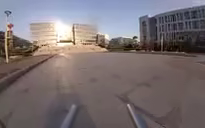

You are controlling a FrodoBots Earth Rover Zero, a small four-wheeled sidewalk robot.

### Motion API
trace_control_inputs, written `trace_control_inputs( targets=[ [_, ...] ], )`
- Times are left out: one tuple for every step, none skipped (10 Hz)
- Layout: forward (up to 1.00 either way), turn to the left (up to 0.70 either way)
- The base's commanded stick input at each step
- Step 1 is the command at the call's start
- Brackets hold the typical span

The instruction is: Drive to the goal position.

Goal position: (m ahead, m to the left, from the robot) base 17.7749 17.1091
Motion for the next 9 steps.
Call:
trace_control_inputs(
  targets=[
    [0.7, 0.14],
    [0.7, 0.14],
    [0.7, 0.14],
    [0.7, 0.14],
    [0.7, 0.14],
    [0.7, 0.14],
    [0.7, 0.14],
    [0.7, 0.14],
    [0.7, 0.14]
  ],
)
